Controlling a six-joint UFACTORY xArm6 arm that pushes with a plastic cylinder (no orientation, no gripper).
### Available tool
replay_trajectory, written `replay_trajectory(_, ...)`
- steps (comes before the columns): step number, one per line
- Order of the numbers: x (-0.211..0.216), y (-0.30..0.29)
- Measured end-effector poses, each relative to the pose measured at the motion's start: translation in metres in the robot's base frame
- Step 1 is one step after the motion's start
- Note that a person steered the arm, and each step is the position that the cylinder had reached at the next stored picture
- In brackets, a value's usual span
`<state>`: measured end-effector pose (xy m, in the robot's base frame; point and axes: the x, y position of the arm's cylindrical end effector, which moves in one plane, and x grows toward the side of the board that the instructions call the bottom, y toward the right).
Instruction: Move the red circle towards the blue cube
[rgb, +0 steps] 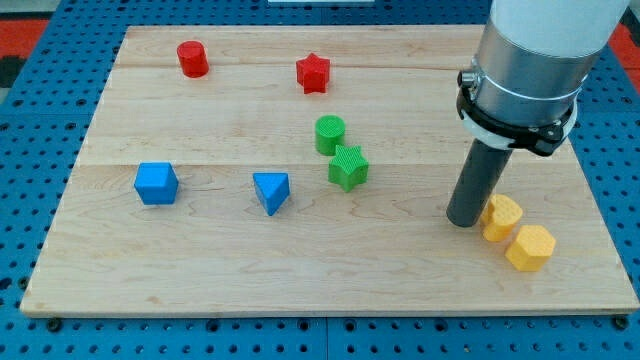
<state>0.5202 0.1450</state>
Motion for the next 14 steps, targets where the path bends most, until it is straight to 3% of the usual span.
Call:
replay_trajectory(1, -0.016, 0.0)
replay_trajectory(5, -0.217, -0.067)
replay_trajectory(9, -0.274, -0.186)
replay_trajectory(10, -0.278, -0.191)
replay_trajectory(13, -0.3, -0.301)
replay_trajectory(14, -0.258, -0.33)
